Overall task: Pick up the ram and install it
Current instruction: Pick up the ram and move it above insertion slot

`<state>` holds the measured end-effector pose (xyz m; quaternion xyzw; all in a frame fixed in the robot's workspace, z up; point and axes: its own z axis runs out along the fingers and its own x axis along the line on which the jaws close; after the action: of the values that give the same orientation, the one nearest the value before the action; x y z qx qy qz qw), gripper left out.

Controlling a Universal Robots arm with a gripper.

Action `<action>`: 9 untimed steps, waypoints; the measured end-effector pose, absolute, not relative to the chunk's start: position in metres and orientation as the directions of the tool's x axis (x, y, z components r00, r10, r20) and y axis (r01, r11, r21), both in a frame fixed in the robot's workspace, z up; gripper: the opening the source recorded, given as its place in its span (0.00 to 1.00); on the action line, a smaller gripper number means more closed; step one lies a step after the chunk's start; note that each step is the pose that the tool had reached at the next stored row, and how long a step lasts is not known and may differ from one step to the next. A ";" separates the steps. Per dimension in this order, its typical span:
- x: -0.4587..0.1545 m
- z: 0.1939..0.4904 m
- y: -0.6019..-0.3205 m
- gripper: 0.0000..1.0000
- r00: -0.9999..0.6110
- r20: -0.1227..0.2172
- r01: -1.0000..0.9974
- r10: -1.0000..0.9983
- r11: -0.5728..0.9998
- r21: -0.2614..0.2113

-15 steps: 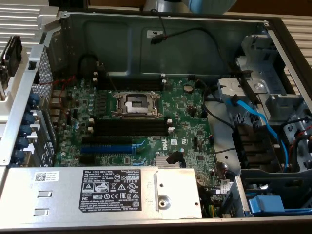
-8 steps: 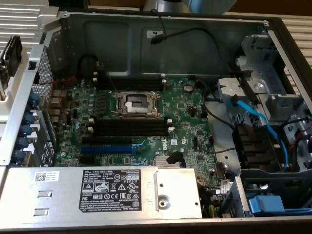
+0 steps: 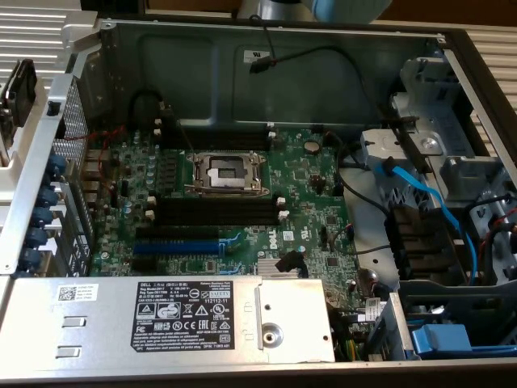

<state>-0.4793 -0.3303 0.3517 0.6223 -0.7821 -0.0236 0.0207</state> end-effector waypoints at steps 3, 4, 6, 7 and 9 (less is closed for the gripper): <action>-0.479 0.351 -0.330 0.10 -0.172 0.003 -0.983 -0.985 0.172 0.063; -0.479 0.351 -0.330 0.10 -0.155 0.004 -0.986 -0.988 0.154 0.063; -0.479 0.351 -0.330 0.10 -0.125 0.008 -0.990 -0.992 0.125 0.062; -0.479 0.351 -0.330 0.10 -0.114 0.011 -0.992 -0.993 0.114 0.062; -0.479 0.350 -0.330 0.10 -0.095 0.013 -0.994 -0.995 0.096 0.061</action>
<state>-0.4793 -0.3304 0.3504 0.6722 -0.7397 -0.0182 0.0253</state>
